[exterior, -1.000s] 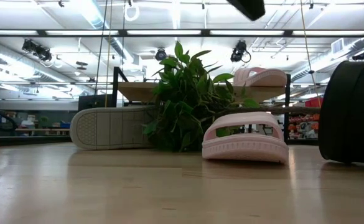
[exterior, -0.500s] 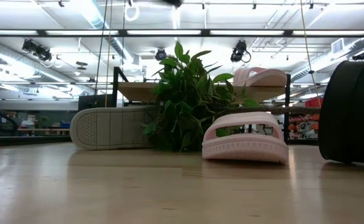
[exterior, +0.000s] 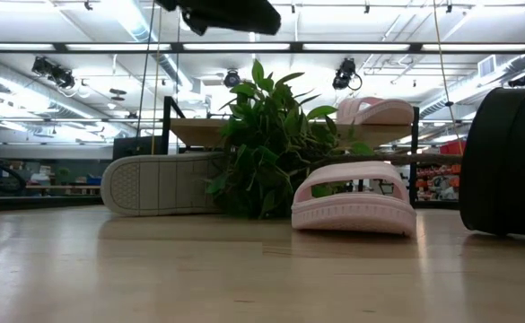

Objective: Pick and place slides into the shelf
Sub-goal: Put the pink slides on the shelf

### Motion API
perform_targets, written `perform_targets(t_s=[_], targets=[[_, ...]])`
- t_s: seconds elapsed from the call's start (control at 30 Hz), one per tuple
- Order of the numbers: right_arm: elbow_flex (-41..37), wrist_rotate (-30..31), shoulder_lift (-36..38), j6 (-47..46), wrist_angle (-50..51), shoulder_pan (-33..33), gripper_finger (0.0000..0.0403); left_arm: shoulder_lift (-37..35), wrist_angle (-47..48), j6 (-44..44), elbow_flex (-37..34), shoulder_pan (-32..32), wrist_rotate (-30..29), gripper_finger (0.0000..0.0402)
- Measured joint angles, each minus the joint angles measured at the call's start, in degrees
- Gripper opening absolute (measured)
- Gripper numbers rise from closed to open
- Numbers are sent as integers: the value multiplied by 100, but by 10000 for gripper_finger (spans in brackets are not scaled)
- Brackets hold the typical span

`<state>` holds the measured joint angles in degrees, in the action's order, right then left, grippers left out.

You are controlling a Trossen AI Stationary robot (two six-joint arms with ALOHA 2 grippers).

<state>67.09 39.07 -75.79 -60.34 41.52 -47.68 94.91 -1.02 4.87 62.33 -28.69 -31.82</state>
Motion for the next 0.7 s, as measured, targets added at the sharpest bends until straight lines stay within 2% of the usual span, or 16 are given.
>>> perform_targets(t_s=[0.1, 0.27, 0.33, 0.47, 0.53, 0.7], targets=[[0, -14, 0, 7, -4, 2, 48, 118, -152, -6, 4, 168, 289, 109], [0, -20, 0, 41, -3, 2, 48, 572, -602, -547, 19, 325, 900, 190], [0, -20, 0, 47, -4, 2, 49, 776, -564, -741, 132, 328, 804, 219], [0, -20, 0, 52, -3, 2, 50, 1142, -584, -1334, 486, 305, 161, 260], [0, -20, 0, 52, -1, 2, 50, 1352, -575, -1656, 712, 307, -115, 270], [0, -20, 0, 39, -3, 2, 50, 1917, -417, -2206, 1363, 308, -338, 273]])
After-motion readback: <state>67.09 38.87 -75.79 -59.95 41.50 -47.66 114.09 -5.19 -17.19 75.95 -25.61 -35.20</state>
